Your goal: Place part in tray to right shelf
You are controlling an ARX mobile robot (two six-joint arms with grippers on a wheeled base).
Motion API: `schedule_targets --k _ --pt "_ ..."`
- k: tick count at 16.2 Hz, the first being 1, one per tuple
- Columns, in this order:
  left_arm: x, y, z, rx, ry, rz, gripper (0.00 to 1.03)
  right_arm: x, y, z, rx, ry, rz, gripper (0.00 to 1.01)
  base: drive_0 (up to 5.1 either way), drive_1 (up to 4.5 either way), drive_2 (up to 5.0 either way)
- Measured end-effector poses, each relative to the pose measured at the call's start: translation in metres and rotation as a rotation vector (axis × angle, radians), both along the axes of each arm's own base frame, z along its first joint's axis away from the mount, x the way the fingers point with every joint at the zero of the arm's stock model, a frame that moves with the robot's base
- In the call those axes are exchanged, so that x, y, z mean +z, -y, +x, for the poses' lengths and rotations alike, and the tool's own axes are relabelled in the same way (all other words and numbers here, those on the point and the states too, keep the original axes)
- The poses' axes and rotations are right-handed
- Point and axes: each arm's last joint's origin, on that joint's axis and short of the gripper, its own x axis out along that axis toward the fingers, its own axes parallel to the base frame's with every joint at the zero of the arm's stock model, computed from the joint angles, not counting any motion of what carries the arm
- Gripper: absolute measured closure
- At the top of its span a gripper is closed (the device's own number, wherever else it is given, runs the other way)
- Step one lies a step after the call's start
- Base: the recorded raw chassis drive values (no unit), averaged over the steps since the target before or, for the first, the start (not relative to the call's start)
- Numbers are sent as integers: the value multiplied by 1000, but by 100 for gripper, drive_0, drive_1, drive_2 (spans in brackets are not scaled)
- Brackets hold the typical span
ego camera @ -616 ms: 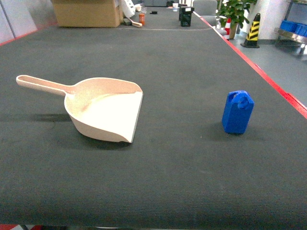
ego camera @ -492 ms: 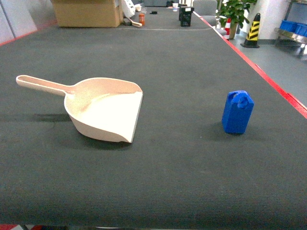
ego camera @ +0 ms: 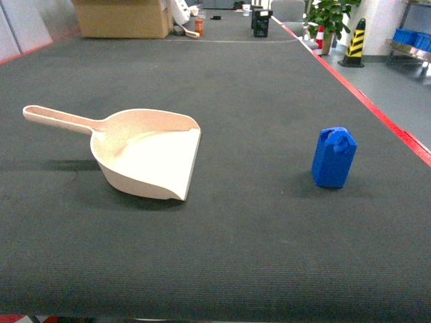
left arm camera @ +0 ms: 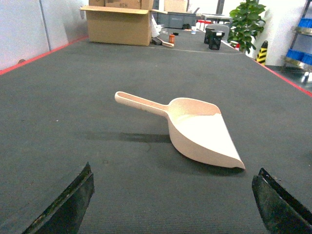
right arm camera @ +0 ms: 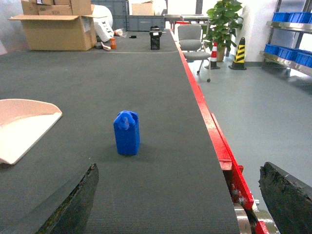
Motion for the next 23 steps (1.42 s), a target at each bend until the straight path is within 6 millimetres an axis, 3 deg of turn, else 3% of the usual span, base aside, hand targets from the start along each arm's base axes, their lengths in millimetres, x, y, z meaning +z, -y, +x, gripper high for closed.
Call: schedule_targets --k 23 --pt "0 0 0 0 0 0 5 0 0 0 0 0 0 3 0 0 0"
